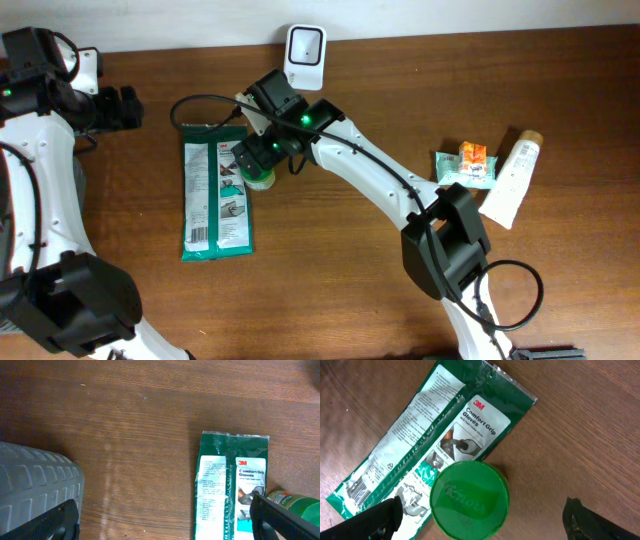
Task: Scan the item barcode
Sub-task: 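Reach the right gripper to the green-capped bottle and grasp it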
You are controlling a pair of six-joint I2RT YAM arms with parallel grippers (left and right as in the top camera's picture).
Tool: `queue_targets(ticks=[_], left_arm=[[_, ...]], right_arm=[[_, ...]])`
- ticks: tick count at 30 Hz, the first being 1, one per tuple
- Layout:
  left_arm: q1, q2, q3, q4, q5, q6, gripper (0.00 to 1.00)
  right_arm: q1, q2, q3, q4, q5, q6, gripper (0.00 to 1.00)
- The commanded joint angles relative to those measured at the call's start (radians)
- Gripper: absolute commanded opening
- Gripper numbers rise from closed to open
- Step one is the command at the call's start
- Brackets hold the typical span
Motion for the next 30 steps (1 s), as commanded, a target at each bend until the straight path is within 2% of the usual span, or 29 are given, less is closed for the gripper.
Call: queue_targets(ticks=[1, 26, 30], left_arm=[[0.005, 0.006, 0.006, 0.002, 0.011, 0.016, 0.99], [0.005, 0.006, 0.006, 0.002, 0.011, 0.016, 0.99], [0.005, 0.006, 0.006, 0.002, 0.011, 0.016, 0.99]], right_arm=[[0.024, 0.04, -0.007, 0.018, 0.009, -0.007, 0.98], [0.035, 0.129, -0.012, 0.039, 0.05, -0.037, 1.0], [0.034, 0.13, -0.011, 0.04, 0.051, -0.037, 0.89]])
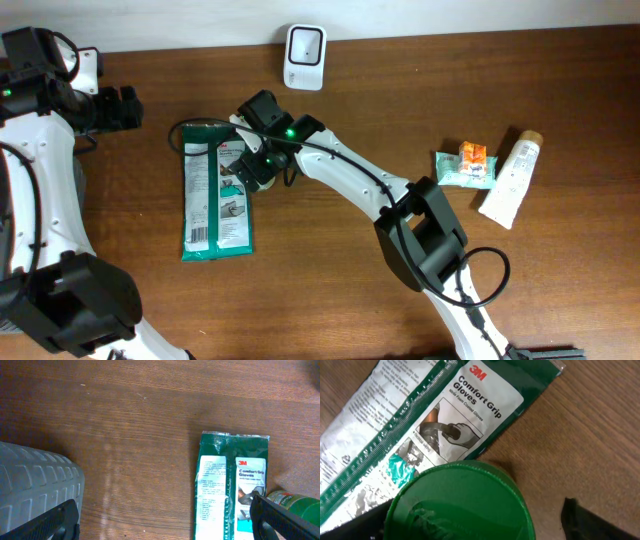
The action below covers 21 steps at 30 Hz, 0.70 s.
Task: Scan the item barcode
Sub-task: 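Reach the right gripper to the green-capped bottle and grasp it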
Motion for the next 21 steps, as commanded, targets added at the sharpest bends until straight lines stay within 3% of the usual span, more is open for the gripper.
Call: queue_targets(ticks=[1, 3, 11, 21], left_arm=[[0.005, 0.006, 0.006, 0.002, 0.011, 0.016, 0.99], [0.005, 0.006, 0.006, 0.002, 0.011, 0.016, 0.99], [0.005, 0.006, 0.006, 0.002, 0.011, 0.016, 0.99], [0.005, 0.006, 0.006, 0.002, 0.011, 0.016, 0.99]], right_arm=[[0.005, 0.018, -0.005, 0.002, 0.008, -0.008, 0.83], [0.002, 0.015, -0.004, 0.001, 0.012, -0.008, 0.75], [-0.044, -0.104, 0.002, -0.106, 0.012, -0.008, 0.62], [-0.215, -0.192, -0.011, -0.408, 0.011, -0.089, 0.62]])
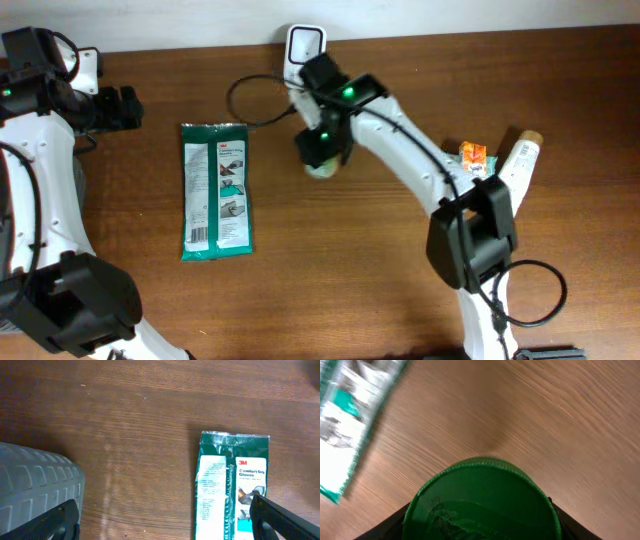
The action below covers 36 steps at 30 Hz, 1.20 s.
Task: Scan the item barcode
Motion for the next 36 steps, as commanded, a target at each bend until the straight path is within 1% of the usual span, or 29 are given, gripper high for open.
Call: queue_targets(ticks=[1, 2, 5, 6, 7, 9, 10, 11, 12, 14, 16, 18, 20, 21, 23, 28, 29, 32, 34, 36], left_arm=[[0.005, 0.006, 0.006, 0.002, 0.011, 0.013, 0.99], [0.005, 0.006, 0.006, 0.002, 0.011, 0.013, 0.99], [0.005, 0.006, 0.006, 0.002, 0.011, 0.013, 0.99], [0.006, 0.006, 0.006, 0.002, 0.011, 0.013, 0.99], [0.006, 0.006, 0.006, 0.002, 0.011, 0.013, 0.99], [0.005, 0.006, 0.006, 0.002, 0.011, 0.013, 0.99], [0.005, 0.006, 0.006, 0.002, 0.011, 0.013, 0.99], [0.005, 0.006, 0.006, 0.002, 0.011, 0.013, 0.99], [0.005, 0.006, 0.006, 0.002, 0.011, 0.013, 0.99], [0.005, 0.006, 0.006, 0.002, 0.011, 0.013, 0.99], [0.005, 0.006, 0.006, 0.002, 0.011, 0.013, 0.99], [0.006, 0.006, 0.006, 0.002, 0.011, 0.013, 0.99], [0.005, 0.006, 0.006, 0.002, 0.011, 0.013, 0.99], [0.005, 0.006, 0.006, 0.002, 0.011, 0.013, 0.99], [0.005, 0.006, 0.006, 0.002, 0.011, 0.013, 0.99], [0.005, 0.006, 0.006, 0.002, 0.011, 0.013, 0.99], [0.005, 0.006, 0.006, 0.002, 0.011, 0.013, 0.99], [0.005, 0.006, 0.006, 0.002, 0.011, 0.013, 0.99], [0.005, 0.006, 0.006, 0.002, 0.011, 0.013, 0.99], [0.006, 0.006, 0.006, 0.002, 0.011, 0.013, 0.99]], right_arm=[[-0.026, -0.027, -0.016, -0.019, 0.002, -0.041, 0.62], [-0.03, -0.027, -0.032, -0.011, 0.001, -0.05, 0.63], [-0.03, -0.027, -0.093, -0.005, -0.071, -0.192, 0.64], [-0.03, -0.027, -0.114, -0.001, -0.086, -0.229, 0.66], [-0.03, -0.027, -0.138, 0.006, -0.087, -0.255, 0.67], [-0.03, -0.027, -0.159, 0.008, -0.087, -0.285, 0.71], [-0.032, -0.027, -0.159, 0.007, -0.087, -0.284, 0.74], [-0.032, -0.027, -0.158, 0.008, -0.087, -0.285, 0.84], [-0.032, -0.027, -0.158, 0.008, -0.087, -0.284, 0.97], [-0.032, -0.028, -0.156, 0.006, -0.087, -0.27, 0.98], [-0.032, -0.028, -0.107, -0.038, -0.083, -0.196, 0.98], [-0.032, -0.028, -0.024, -0.095, -0.076, -0.065, 0.98], [-0.032, -0.028, 0.045, -0.12, -0.076, 0.17, 0.98], [-0.03, -0.028, 0.049, -0.115, -0.076, 0.32, 0.98], [-0.023, -0.026, 0.03, -0.09, -0.076, 0.418, 0.98], [0.003, -0.006, 0.014, -0.029, -0.062, 0.425, 0.98], [0.003, -0.003, 0.014, -0.029, -0.05, 0.434, 0.95], [0.003, 0.014, 0.009, -0.037, 0.037, 0.562, 0.94], [0.003, 0.029, 0.008, -0.036, 0.056, 0.594, 0.95], [0.003, 0.042, 0.008, -0.036, 0.056, 0.594, 0.95]])
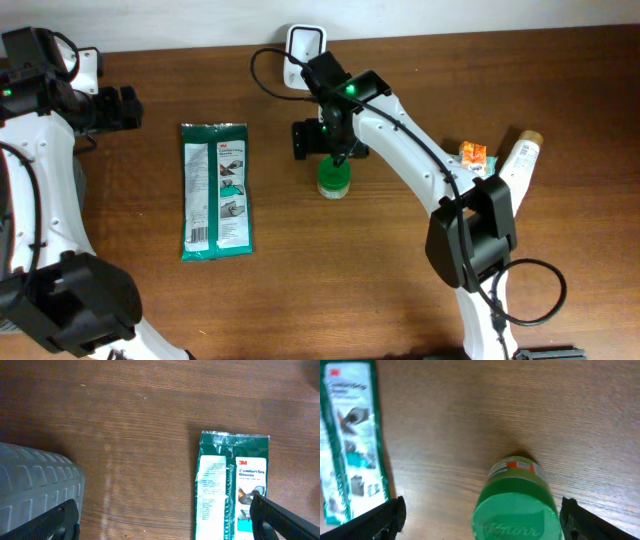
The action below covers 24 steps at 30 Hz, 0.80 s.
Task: Scan the item barcode
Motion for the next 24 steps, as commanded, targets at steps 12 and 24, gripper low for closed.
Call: queue_targets(ticks=[12, 24], left_arm=[[0.005, 0.006, 0.006, 0.002, 0.011, 0.013, 0.99], [0.006, 0.006, 0.006, 0.002, 0.011, 0.013, 0.99]], right_arm=[[0.003, 0.09, -0.011, -0.104, 0.097, 0.05, 0.88], [0.002, 0.086, -0.008, -0.148, 0.032, 0.048, 0.66]])
